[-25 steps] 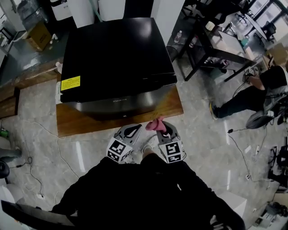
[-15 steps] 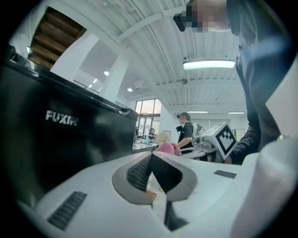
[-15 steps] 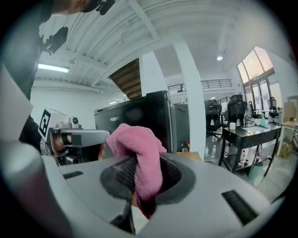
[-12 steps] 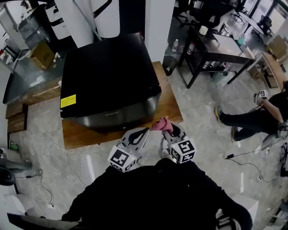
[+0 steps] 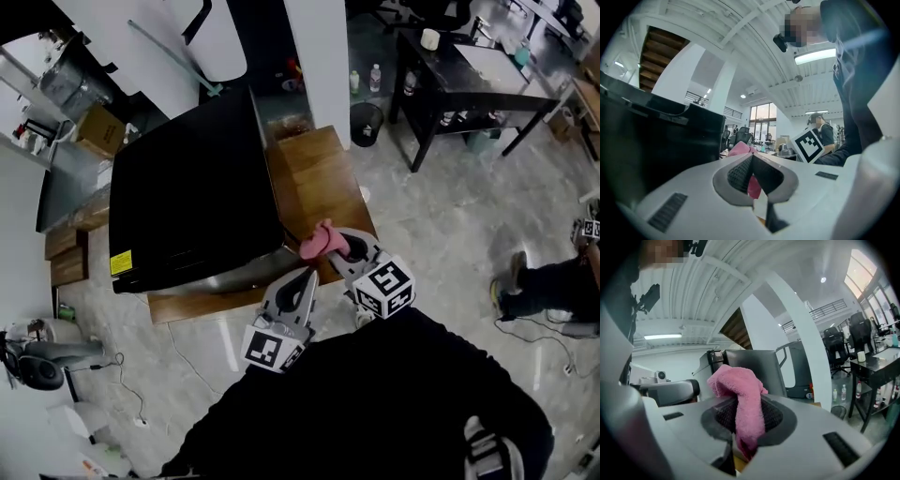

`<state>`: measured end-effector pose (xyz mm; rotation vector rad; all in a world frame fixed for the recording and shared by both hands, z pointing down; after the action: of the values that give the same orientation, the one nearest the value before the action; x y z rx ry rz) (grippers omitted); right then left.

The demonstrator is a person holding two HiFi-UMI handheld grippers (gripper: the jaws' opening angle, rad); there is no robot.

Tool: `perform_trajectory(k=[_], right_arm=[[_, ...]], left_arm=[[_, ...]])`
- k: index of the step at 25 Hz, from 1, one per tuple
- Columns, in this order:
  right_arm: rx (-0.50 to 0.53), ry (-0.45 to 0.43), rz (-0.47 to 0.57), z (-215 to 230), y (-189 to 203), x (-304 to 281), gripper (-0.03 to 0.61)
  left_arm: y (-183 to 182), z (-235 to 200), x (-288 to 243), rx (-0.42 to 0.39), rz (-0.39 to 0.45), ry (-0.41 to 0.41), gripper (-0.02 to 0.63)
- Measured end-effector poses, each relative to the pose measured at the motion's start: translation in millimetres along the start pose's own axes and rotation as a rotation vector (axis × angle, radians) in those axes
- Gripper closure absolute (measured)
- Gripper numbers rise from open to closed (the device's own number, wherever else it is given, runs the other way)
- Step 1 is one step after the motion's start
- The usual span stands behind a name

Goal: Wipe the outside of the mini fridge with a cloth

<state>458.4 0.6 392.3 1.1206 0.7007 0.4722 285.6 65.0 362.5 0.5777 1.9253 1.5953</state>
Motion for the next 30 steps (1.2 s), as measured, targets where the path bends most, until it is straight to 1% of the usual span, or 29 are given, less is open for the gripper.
perform_trajectory(k=[2,5,7,9,14,19,25,28,30], right_arm=[[0.012,-0.08,-0.001,8.8,-9.0,-6.2,0.5],[0.028,-0.198,-0.006,13.3,-18.1,-17.2,0.5],[0.027,-0.257,-0.009,13.1,-24.5,-27.2,0.5],[0.028,-0.293,-0.011,12.6,-30.7,-36.8,0.5],[-0.009,-0.338,0.003,25.4,-43.2,-58.9,0.5],[-0.002,-0.366,-0.003,42.9,-50.1,-79.0,0.5],[0.063,-0.421,-0.032,67.9,-62.7,-113.4,0.5],[0.102,-0.431,-0.039,86.0,-74.7,-133.0,0.5],[0.132,-0.421,-0.043,97.1,-81.4,-144.5,0.5]], left_arm=[[-0.7,5.8,-11.7,-0.011,0.022,-0.032,0.607],[0.9,14.5,-21.6,-0.009,-0.015,-0.076,0.607],[-0.6,17.7,-24.3,-0.004,-0.02,-0.1,0.607],[-2.6,18.6,-25.6,0.009,-0.024,-0.13,0.607],[-9.0,13.5,-36.4,0.014,-0.024,-0.211,0.607],[-8.8,13.8,-53.6,0.025,-0.018,-0.281,0.607],[-12.5,11.7,-74.2,0.012,0.0,-0.348,0.607],[-15.3,2.1,-91.5,0.033,0.002,-0.392,0.607],[-16.4,-4.0,-104.2,0.055,0.004,-0.411,0.607]])
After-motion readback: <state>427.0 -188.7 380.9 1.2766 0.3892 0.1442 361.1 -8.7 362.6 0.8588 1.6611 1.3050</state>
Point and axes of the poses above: the fingertips, and each gripper's own axes: x backward along the fingers, z to its right, y out of its underside, the point moved 10 cm from there along x, backward along the fingers, and after that the axes turned 7 degrees about -z, right-handed, at the moved point
